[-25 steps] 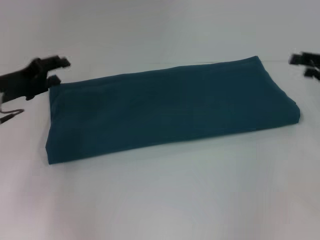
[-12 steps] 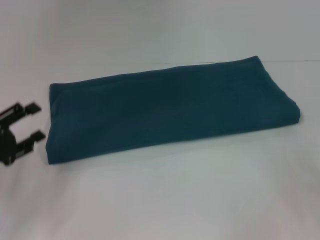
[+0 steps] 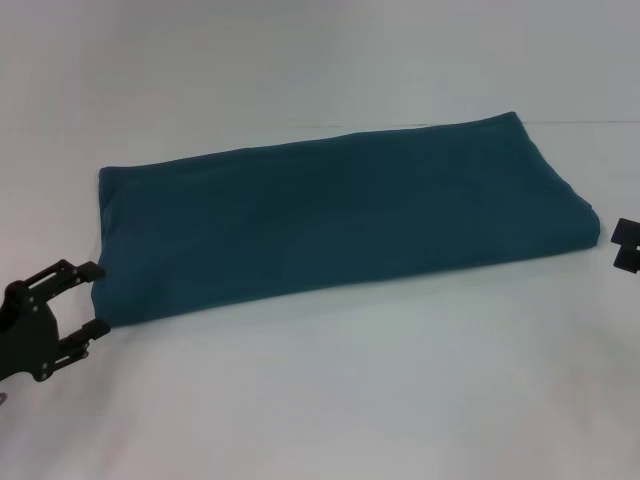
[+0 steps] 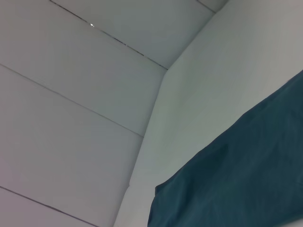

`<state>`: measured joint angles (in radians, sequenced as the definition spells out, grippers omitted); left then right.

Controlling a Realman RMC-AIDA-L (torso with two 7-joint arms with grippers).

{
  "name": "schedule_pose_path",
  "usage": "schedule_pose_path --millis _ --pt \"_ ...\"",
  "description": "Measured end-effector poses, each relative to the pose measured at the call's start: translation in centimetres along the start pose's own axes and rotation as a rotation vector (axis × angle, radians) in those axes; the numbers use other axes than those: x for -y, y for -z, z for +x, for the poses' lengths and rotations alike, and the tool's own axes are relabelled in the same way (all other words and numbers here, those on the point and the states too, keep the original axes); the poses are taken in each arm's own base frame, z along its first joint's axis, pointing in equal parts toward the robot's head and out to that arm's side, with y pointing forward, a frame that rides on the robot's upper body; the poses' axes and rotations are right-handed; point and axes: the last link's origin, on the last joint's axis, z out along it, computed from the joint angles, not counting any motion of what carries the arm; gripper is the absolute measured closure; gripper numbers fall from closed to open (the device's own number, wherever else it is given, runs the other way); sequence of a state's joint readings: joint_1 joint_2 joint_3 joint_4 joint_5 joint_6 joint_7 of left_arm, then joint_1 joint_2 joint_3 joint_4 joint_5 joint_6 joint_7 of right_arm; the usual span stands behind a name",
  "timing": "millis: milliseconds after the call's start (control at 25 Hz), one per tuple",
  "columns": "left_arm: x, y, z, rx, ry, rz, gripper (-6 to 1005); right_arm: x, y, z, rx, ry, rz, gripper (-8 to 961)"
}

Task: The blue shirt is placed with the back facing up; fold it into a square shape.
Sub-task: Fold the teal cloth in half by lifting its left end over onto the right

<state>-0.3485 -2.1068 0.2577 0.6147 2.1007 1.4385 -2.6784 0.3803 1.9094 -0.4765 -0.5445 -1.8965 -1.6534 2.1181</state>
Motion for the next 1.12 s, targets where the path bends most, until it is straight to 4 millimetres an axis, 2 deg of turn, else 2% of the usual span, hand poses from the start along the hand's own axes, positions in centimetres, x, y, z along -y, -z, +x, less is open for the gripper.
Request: schedule_pose_path --millis 280,1120 --pt "0.9 -0.7 0.4 -0.05 0.039 0.047 216 -0.1 0.0 -0.4 0.006 0.004 -0.001 96" --pt "1.3 -1.9 0.8 -0.091 0.081 0.096 215 -0.1 0.4 -0.9 0.029 0.001 0.0 95"
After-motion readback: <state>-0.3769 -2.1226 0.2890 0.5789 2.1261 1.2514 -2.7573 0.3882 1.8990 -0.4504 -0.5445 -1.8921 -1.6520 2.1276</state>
